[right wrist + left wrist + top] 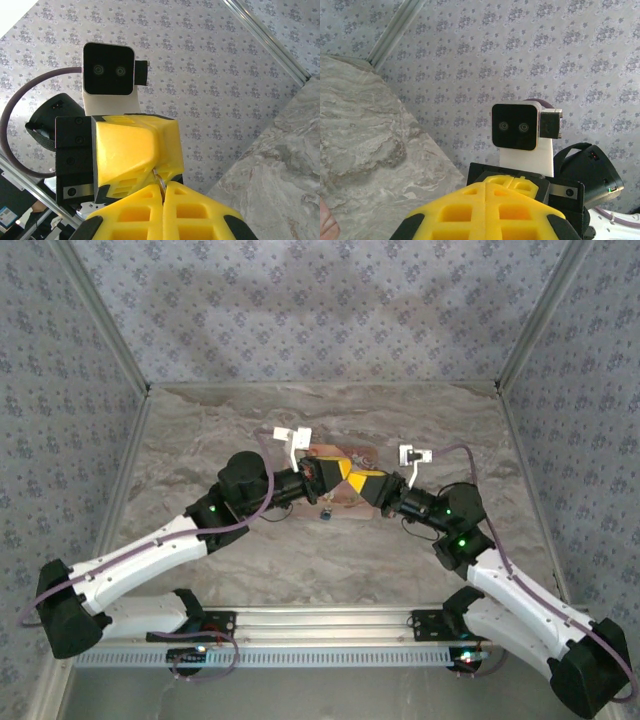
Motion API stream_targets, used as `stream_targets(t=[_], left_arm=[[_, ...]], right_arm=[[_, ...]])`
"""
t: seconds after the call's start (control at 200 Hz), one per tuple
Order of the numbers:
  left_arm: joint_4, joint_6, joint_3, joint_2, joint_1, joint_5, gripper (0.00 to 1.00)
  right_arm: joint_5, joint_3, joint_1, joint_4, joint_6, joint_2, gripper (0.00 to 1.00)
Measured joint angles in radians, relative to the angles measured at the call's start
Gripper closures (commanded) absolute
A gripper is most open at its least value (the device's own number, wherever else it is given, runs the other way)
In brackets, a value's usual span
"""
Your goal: Unlock the padlock with the key
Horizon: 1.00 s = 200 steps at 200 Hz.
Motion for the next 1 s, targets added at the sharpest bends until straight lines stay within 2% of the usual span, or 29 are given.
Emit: stream_targets(t=[0.21,0.265,0.37,0.49,0.56,0.73,0.999], left_arm=[[0.001,0.000,0.002,0.011,0.001,0.000,1.00],[-0.002,0.000,0.002,0.011,0.001,-0.001,0.74],[-0.037,0.005,-0.003,-0.008,-0.009,-0.016,0.51],[-0.099,0.015,-0.036,-0.089,-0.014,-0.069,0.45],[-0.147,0.025,-0.048,-0.146,-0.014,-0.108,0.39],[-0.265,0.029,-0.087,-0.255,-0.014,-0.183,0.36],[-0.367,-0.047,-0.306,-0.267,-0.014,-0.236,0.29]], right_arm=[[0.002,0.010,0.003,-0.038,-0.022,-0.002,1.00],[0.004,0.010,0.000,-0.053,-0.027,-0.011,1.00],[0.005,0.010,-0.012,-0.101,-0.048,-0.041,1.00],[0.005,0.011,-0.048,-0.174,-0.073,-0.083,1.00],[0.005,0.012,-0.076,-0.224,-0.090,-0.105,1.00],[0.005,0.029,-0.159,-0.372,-0.145,-0.133,1.00],[0.097,0.077,-0.263,-0.664,-0.309,-0.130,1.00]])
